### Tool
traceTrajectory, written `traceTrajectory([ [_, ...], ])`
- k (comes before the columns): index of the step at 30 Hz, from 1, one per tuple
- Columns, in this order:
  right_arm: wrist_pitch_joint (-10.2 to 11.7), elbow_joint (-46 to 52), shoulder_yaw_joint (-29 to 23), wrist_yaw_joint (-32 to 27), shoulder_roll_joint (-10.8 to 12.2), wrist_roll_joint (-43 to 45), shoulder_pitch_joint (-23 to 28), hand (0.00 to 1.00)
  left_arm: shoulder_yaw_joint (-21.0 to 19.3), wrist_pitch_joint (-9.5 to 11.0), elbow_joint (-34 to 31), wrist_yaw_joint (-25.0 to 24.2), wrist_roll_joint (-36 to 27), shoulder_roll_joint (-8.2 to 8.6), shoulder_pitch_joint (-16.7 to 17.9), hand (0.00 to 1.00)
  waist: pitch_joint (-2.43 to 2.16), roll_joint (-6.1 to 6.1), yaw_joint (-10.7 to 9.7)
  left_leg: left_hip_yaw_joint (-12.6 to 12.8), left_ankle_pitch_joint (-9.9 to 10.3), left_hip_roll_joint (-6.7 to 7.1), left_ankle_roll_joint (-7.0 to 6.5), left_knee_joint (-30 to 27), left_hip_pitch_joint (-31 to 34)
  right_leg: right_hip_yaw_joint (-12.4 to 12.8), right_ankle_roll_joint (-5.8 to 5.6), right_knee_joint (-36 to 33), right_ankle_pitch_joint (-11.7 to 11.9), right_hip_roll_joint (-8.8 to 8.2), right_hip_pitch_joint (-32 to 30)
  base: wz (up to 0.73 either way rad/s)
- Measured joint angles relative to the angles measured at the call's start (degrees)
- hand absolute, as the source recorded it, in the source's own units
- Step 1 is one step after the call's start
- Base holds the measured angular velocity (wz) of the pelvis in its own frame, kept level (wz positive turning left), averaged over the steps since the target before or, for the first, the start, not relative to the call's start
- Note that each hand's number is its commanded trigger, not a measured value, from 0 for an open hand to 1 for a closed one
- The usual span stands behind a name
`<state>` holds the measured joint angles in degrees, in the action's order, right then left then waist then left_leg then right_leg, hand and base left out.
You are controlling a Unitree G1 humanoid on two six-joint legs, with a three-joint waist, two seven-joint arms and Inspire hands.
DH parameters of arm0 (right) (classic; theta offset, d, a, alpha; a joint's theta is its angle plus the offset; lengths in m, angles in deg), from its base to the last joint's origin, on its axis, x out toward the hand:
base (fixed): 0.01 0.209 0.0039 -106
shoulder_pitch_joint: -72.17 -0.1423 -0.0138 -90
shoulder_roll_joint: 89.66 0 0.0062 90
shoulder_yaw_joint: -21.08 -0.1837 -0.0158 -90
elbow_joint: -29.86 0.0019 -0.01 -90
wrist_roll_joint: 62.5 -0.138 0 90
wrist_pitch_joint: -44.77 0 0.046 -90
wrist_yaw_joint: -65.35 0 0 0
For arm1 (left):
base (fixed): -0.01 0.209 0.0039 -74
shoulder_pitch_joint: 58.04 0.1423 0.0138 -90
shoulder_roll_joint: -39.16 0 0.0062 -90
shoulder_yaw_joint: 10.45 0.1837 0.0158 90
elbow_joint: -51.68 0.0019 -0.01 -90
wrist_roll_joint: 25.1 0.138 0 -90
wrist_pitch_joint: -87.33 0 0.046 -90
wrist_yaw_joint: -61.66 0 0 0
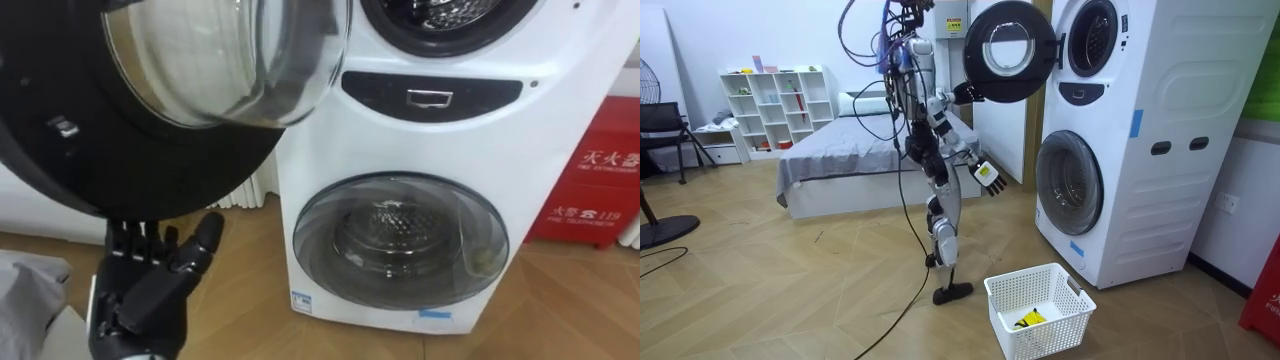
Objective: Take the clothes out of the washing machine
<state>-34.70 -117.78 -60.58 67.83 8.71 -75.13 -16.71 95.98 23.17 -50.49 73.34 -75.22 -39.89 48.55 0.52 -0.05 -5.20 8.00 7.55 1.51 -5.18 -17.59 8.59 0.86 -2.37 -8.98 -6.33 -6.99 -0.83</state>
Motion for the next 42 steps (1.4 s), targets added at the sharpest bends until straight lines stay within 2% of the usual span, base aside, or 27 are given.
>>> traceTrajectory([
  [2,0.2,-1.0,1.1,0.1,0.5,-1.0,-1.1,0.00,2.9,0.1,0.3,0.0,-0.5,-0.14,0.0,0.00,0.09,0.05,-0.6,3.1,0.0,-0.81,-0.08,0.0,0.0,0.7,0.48,0.0,0.0,-0.19,-0.2,-0.03],
  [6,0.2,-1.2,2.8,0.1,1.1,-0.8,-2.2,0.00,8.1,0.0,0.8,0.0,-0.5,-0.54,-0.1,0.00,0.23,0.12,-1.8,5.1,0.2,-0.92,-0.44,-0.1,0.0,1.1,0.77,0.2,0.2,-0.98,-0.8,-0.19],
  [7,0.2,-1.1,3.1,0.2,1.3,-0.7,-2.6,0.00,9.7,-0.5,0.9,-0.2,-0.5,-1.09,-0.3,0.00,0.24,0.11,-3.0,6.7,0.3,-1.24,-0.52,0.0,0.0,2.0,0.77,0.2,0.2,-1.02,-1.0,-0.13],
  [9,0.2,-1.1,3.8,0.2,1.6,-0.7,-3.0,0.00,11.5,-2.4,1.7,-1.8,-0.5,-2.00,-1.4,0.00,0.26,0.07,-4.1,8.5,0.3,-1.68,-0.54,0.1,0.0,2.4,0.75,0.2,0.2,-1.12,-1.5,-0.24],
  [10,0.1,-1.1,4.3,0.2,1.8,-0.7,-3.0,0.00,12.9,-4.0,2.4,-3.2,-0.5,-3.12,-2.8,0.00,0.27,0.08,-4.4,9.1,0.4,-1.81,-0.57,0.2,0.0,2.5,0.73,0.3,0.2,-1.15,-1.9,-0.38],
  [11,-0.1,-1.1,4.6,0.3,1.9,-0.7,-3.0,0.00,14.3,-5.8,3.8,-4.9,-0.4,-3.89,-5.2,0.00,0.30,0.06,-4.8,9.2,0.4,-1.80,-0.58,0.3,-0.2,2.5,0.62,0.3,0.2,-1.20,-2.0,-0.37],
  [12,-0.2,-1.1,4.8,0.5,1.9,-0.6,-3.1,0.00,15.2,-6.5,4.8,-5.8,-0.4,-4.10,-6.5,0.00,0.33,0.03,-5.2,9.3,0.4,-1.79,-0.57,0.4,-0.3,2.4,0.54,0.4,0.3,-1.19,-2.1,-0.28],
  [14,-0.7,-1.0,5.1,1.4,1.9,-0.2,-3.1,0.00,18.9,-9.4,6.6,-10.9,0.6,-5.25,-11.6,0.00,0.42,0.15,-6.7,10.0,0.4,-1.76,-0.47,1.1,-0.8,2.3,0.04,0.3,0.6,-1.24,-2.4,-0.28],
  [16,-1.4,-0.8,5.3,1.7,1.9,-0.2,-3.1,0.00,21.8,-10.6,6.7,-15.9,2.4,-5.38,-13.7,0.00,0.44,0.15,-7.0,10.9,0.2,-1.71,0.44,2.8,-2.2,1.9,-0.19,0.3,0.7,-1.35,-2.4,-0.43],
  [18,-2.0,-0.8,5.7,2.1,1.8,-0.3,-3.0,0.00,24.3,-12.3,6.7,-20.4,4.7,-5.39,-15.2,0.00,0.47,0.19,-7.3,10.9,0.0,-1.68,0.72,3.7,-3.5,2.0,-0.58,0.3,0.9,-1.07,-2.3,-0.48],
  [19,-2.0,-0.8,6.2,2.3,1.8,-0.3,-3.1,0.00,25.2,-13.5,6.8,-23.6,5.5,-5.39,-15.6,0.00,0.51,0.26,-7.3,10.7,0.0,-1.74,0.92,4.0,-4.1,1.9,-1.11,0.3,1.3,-0.98,-2.2,-0.46],
  [20,-2.3,-0.8,6.2,2.5,1.8,-0.3,-3.1,0.00,25.4,-14.9,6.8,-26.6,6.2,-5.40,-15.7,0.00,0.49,0.31,-7.2,10.4,0.2,-1.79,1.86,4.0,-4.4,1.9,-1.78,0.3,1.6,-0.89,-2.2,-0.40],
  [22,-3.1,-0.9,6.2,2.4,1.6,-0.3,-3.1,0.00,25.4,-16.9,6.9,-30.4,7.7,-5.53,-15.8,0.00,0.42,0.24,-7.3,9.7,0.4,-2.11,2.62,4.1,-4.6,0.6,-2.44,0.3,2.0,-0.77,-2.4,-0.17],
  [23,-3.6,-0.9,6.2,2.5,1.5,-0.3,-3.0,0.00,25.3,-18.1,6.9,-32.7,8.9,-5.74,-16.1,0.00,0.38,0.19,-7.3,9.3,0.5,-2.27,2.70,4.1,-4.8,0.4,-3.68,0.1,2.6,-0.60,-2.4,0.00],
  [24,-3.9,-1.0,6.2,2.5,1.5,-0.3,-3.0,0.00,25.3,-18.7,6.9,-33.6,9.6,-5.74,-16.1,0.00,0.38,0.19,-7.2,9.2,0.5,-2.32,2.74,4.2,-4.9,0.3,-3.84,0.0,2.6,-0.32,-2.3,0.00],
  [25,-4.4,-1.1,6.2,2.6,1.4,-0.3,-3.0,0.00,25.3,-19.7,6.9,-35.2,10.6,-5.81,-16.1,0.00,0.17,-0.15,-7.1,9.1,0.6,-2.65,2.85,4.4,-5.2,0.4,-3.53,0.0,2.4,0.51,-2.2,0.00],
  [26,-4.4,-1.1,6.2,2.8,1.5,-0.3,-3.0,0.00,25.3,-20.5,6.9,-36.5,11.0,-5.94,-16.2,0.00,0.05,-0.33,-7.1,8.9,0.6,-3.11,2.96,4.5,-5.4,0.4,-2.54,-0.2,2.1,1.20,-2.0,0.00],
  [29,-4.4,-0.5,7.4,2.8,1.4,-0.6,-3.1,0.00,25.1,-21.7,6.9,-38.3,11.1,-5.94,-17.4,0.00,0.08,-0.29,-6.7,8.7,1.4,-4.56,4.18,4.1,-5.6,0.5,-1.02,-1.7,1.1,2.72,-1.8,0.00],
  [31,-4.4,0.2,8.5,2.7,1.4,-0.5,-3.1,0.00,25.1,-21.8,6.9,-38.6,11.1,-5.93,-18.3,0.00,0.05,-0.38,-6.8,8.7,1.9,-5.17,4.91,4.0,-5.8,0.5,-0.58,-1.7,0.5,3.28,-1.6,-0.08],
  [34,-4.4,0.2,8.5,2.5,1.4,-0.5,-3.1,0.00,24.7,-21.7,7.1,-38.8,11.4,-5.92,-19.4,0.00,0.31,0.02,-6.8,8.4,2.4,-5.62,5.60,4.1,-6.4,0.4,-0.44,-1.7,-0.2,3.80,-1.2,-0.03],
  [37,-4.4,0.2,8.5,2.3,1.2,-0.6,-3.1,0.00,23.7,-21.7,8.9,-38.7,14.9,-6.16,-19.4,0.00,0.52,0.33,-6.2,8.4,2.7,-5.82,5.99,4.9,-7.3,0.5,-0.50,-1.7,-0.5,4.13,-1.0,-0.09],
  [40,-4.4,0.2,8.4,2.6,1.2,-1.2,-3.1,0.00,23.2,-21.8,10.1,-38.2,19.1,-7.67,-18.8,0.00,0.86,0.82,-5.4,8.4,2.9,-5.69,6.25,5.6,-7.6,0.5,-0.03,-1.6,-1.3,4.15,-1.1,-0.02],
  [42,-4.5,0.1,8.0,3.2,1.0,-1.7,-3.0,0.00,20.9,-21.7,12.3,-37.5,21.7,-7.77,-17.5,0.00,0.90,0.88,-5.1,8.1,2.9,-5.58,6.26,6.0,-7.7,0.3,0.12,-1.4,-1.5,4.17,-0.8,0.02],
])
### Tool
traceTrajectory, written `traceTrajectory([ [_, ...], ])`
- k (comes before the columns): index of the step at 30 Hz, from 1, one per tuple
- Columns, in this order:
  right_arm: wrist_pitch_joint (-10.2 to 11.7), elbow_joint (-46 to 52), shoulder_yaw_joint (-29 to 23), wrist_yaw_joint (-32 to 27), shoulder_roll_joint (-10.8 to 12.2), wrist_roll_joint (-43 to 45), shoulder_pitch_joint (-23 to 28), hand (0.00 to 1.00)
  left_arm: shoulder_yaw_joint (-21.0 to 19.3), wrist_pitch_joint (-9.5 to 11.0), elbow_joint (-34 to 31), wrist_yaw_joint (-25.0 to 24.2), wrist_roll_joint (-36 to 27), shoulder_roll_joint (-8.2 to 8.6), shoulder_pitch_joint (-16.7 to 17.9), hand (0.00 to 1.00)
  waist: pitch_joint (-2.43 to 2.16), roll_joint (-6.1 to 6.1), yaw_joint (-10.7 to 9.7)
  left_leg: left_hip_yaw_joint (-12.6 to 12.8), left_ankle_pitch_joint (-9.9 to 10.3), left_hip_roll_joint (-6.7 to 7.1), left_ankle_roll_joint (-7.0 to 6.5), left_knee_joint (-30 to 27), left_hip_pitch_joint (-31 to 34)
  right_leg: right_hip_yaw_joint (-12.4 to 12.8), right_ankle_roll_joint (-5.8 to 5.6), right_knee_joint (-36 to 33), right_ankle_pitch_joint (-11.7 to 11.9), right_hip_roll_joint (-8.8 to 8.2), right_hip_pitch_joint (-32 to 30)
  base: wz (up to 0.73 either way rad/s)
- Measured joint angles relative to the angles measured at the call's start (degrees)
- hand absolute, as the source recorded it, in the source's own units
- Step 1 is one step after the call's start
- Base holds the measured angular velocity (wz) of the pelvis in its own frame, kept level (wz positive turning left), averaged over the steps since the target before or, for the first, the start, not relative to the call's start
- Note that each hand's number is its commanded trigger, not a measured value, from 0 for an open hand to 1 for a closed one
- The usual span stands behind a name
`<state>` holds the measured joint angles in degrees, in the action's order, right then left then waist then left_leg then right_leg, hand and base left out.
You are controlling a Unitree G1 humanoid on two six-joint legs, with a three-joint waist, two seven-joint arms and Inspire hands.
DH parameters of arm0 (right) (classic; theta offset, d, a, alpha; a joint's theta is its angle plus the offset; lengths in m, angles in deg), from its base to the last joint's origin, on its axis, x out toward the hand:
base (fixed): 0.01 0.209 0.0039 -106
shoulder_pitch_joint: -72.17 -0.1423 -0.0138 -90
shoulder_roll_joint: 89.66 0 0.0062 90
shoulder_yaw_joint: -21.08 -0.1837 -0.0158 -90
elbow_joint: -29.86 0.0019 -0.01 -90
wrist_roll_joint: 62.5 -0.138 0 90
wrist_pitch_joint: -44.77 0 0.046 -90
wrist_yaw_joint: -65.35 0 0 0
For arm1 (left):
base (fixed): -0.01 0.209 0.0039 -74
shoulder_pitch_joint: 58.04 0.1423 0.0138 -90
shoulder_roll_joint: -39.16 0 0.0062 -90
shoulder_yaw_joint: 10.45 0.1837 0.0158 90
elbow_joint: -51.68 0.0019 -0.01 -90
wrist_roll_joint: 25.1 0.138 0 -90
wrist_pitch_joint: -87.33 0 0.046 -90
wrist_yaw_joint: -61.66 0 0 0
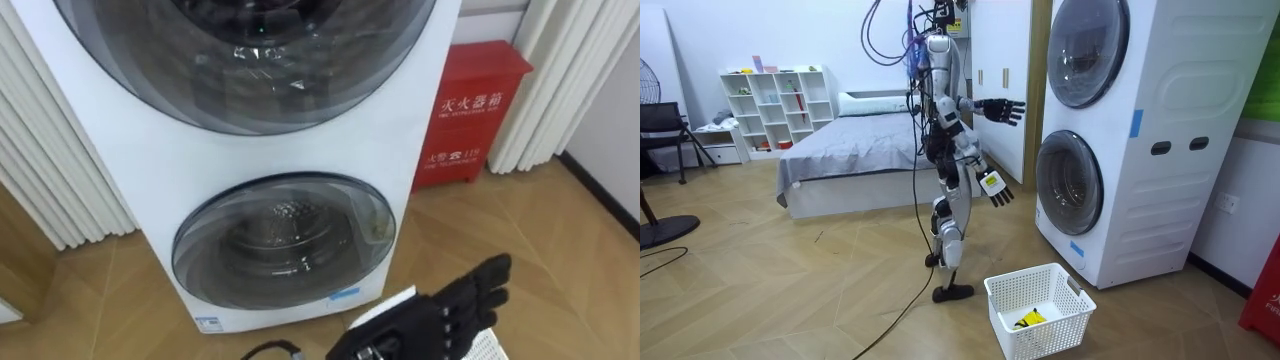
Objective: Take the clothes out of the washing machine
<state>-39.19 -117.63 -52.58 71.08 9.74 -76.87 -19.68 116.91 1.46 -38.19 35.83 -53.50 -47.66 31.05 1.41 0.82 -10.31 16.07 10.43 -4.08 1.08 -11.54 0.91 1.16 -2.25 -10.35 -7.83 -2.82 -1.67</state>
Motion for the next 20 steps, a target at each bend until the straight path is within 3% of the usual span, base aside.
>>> traceTrajectory([
  [3,0.0,-0.2,-2.7,1.0,-0.6,-2.6,2.0,0.00,-6.0,1.2,7.9,2.4,4.1,-0.28,4.3,0.00,0.00,0.00,2.0,-0.4,0.1,0.06,0.18,0.4,-1.5,-0.2,0.29,0.7,-0.4,0.04,1.6,0.00],
  [7,0.1,-3.9,-7.3,1.2,-0.7,-9.0,6.0,0.00,-19.2,3.5,31.1,9.9,9.8,0.62,9.8,0.00,-0.04,0.26,5.5,-0.9,0.5,0.02,0.82,0.7,-3.8,-0.9,0.65,0.9,-1.6,0.11,3.6,0.08],
  [8,0.1,-5.0,-9.0,1.2,-0.7,-11.1,7.3,0.00,-23.1,3.6,37.8,12.8,11.1,1.19,11.0,0.00,-0.30,0.29,6.1,-1.3,0.6,0.02,0.94,0.8,-3.7,-1.4,0.66,1.4,-1.6,0.10,3.9,0.08],
  [9,0.0,-5.1,-9.6,1.3,-0.7,-12.0,8.0,0.00,-25.2,3.7,40.6,14.0,11.5,0.81,11.5,0.00,-0.39,0.26,6.7,-1.3,0.6,0.02,1.02,0.9,-3.6,-1.5,0.66,1.5,-1.6,0.11,3.9,0.07],
  [11,0.1,-7.0,-11.7,1.8,-0.7,-13.5,9.0,0.00,-31.6,5.7,51.8,18.2,12.3,0.73,13.3,0.00,-0.47,0.25,8.0,-2.3,0.7,0.07,1.15,0.9,-3.9,-1.9,0.64,1.8,-1.7,0.10,4.5,0.08],
  [13,0.1,-10.2,-12.6,2.2,-0.7,-13.7,8.8,0.00,-34.8,5.8,57.2,21.3,13.7,0.66,14.6,0.00,-0.59,0.18,8.4,-2.8,0.8,0.07,1.35,1.0,-4.4,-3.4,0.47,1.8,-1.8,0.08,5.3,0.18],
  [16,0.1,-11.9,-13.3,3.3,-0.7,-14.9,9.1,0.00,-39.2,5.8,59.3,25.3,14.5,2.36,17.1,0.00,-0.72,-0.35,9.4,-3.7,1.0,0.11,1.40,1.4,-4.8,-4.3,0.41,2.1,-1.8,0.07,5.8,0.08],
  [19,0.0,-12.4,-13.3,4.5,-0.7,-15.3,10.1,0.00,-39.7,5.7,62.0,27.4,14.5,4.32,16.8,0.00,-1.16,-1.10,10.6,-3.8,1.0,0.14,1.39,1.7,-5.0,-4.4,0.46,2.4,-1.8,0.10,6.1,0.02],
  [20,-0.2,-12.7,-13.3,4.5,-0.7,-15.9,10.4,0.00,-39.7,5.7,62.3,28.0,14.5,4.78,16.9,0.00,-0.96,-1.09,10.8,-3.8,1.0,0.15,1.39,1.8,-5.5,-4.4,0.54,2.6,-1.8,0.10,6.7,0.00],
])
